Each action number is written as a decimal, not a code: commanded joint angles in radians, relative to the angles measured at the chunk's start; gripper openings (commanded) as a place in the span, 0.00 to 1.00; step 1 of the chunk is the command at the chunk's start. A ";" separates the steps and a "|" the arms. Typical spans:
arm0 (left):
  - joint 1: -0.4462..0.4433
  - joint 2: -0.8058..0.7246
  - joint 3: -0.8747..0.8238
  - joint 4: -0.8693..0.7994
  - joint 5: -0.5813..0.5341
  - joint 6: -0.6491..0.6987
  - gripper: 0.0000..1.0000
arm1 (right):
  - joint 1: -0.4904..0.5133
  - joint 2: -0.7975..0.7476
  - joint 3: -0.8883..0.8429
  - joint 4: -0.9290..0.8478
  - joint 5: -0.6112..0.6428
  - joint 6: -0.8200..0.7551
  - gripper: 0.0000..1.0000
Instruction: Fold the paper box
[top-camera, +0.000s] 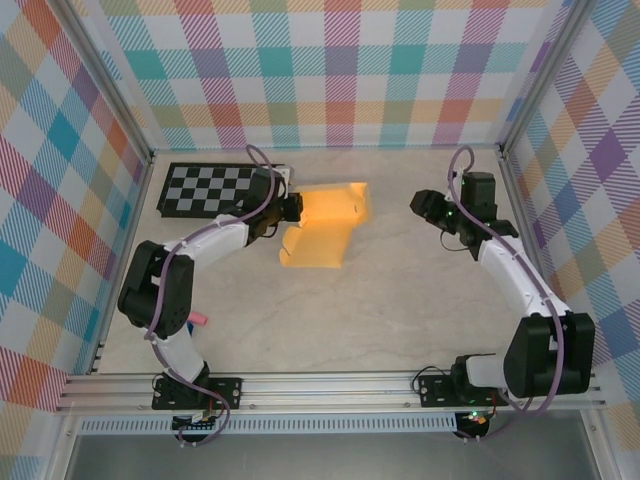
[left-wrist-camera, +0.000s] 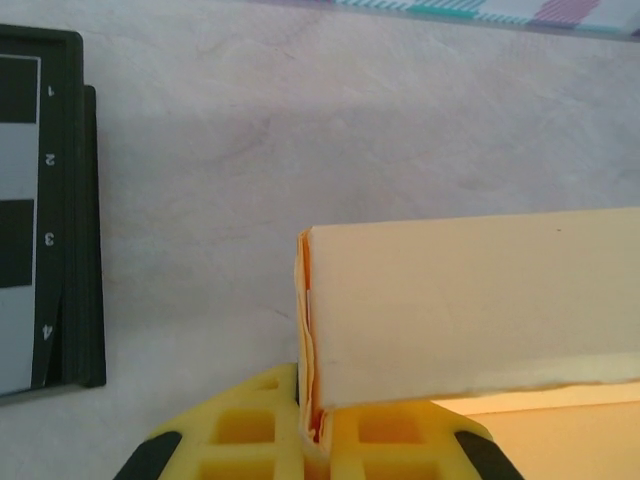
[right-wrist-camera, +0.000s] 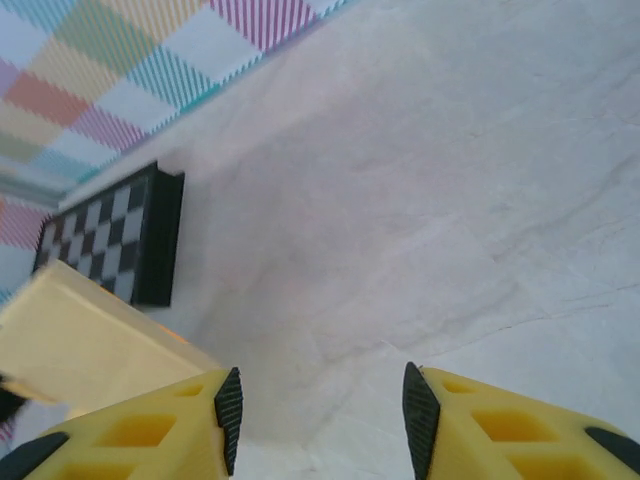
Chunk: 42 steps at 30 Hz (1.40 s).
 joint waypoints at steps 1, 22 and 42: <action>0.011 -0.047 -0.026 -0.053 0.105 -0.017 0.00 | 0.002 0.024 -0.011 0.009 -0.257 -0.301 0.49; 0.069 0.019 0.088 -0.080 0.396 -0.029 0.00 | 0.151 0.170 0.040 0.008 -0.609 -0.498 0.54; 0.064 0.024 0.078 -0.111 0.287 -0.131 0.00 | 0.289 0.226 0.140 0.019 -0.040 -0.372 0.54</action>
